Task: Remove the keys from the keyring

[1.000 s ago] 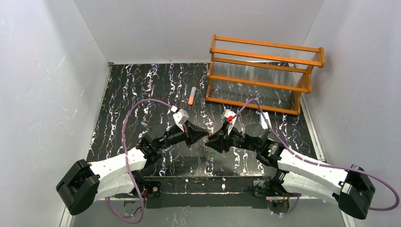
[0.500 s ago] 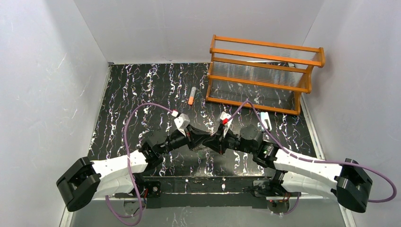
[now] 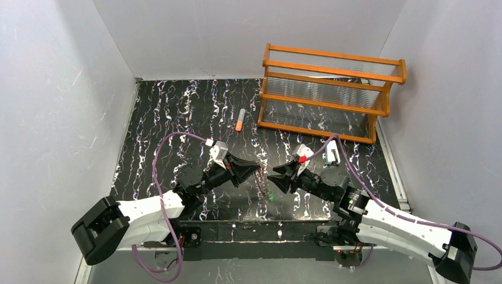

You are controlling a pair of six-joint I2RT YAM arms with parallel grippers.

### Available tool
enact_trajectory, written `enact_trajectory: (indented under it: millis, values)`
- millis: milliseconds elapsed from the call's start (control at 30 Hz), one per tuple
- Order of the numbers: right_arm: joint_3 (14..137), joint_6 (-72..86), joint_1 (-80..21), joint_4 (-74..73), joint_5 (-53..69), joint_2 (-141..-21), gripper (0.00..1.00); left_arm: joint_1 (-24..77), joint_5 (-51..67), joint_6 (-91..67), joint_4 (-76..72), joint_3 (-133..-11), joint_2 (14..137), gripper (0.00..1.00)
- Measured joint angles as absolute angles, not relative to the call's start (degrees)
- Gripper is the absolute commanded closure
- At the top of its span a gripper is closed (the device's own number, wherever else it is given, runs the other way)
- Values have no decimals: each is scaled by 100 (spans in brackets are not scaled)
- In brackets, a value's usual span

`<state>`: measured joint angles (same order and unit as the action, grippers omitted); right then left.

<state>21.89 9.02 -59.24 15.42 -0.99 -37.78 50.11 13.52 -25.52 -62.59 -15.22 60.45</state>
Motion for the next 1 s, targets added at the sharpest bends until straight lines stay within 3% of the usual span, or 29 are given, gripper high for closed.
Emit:
enact_trajectory:
  millis: [467, 600, 800, 933, 1000]
  values:
    - [1887, 473, -5367, 2084, 563, -4202, 47, 4960, 1605, -3050, -7496, -1376, 6368, 100]
    - [2051, 432, -5365, 2344, 972, -4718, 38, 4960, 1678, -3048, -7555, -1376, 6473, 100]
    - [2060, 425, -5360, 2766, 1229, -4816, 33, 4960, 1721, -3048, -7629, -1378, 6521, 100]
    - [2128, 427, -5363, 2961, 1365, -4904, 35, 4960, 1765, -3050, -7636, -1378, 6523, 100]
    - [2134, 427, -5363, 3063, 1387, -4943, 42, 4960, 1815, -3070, -7671, -1389, 6549, 100]
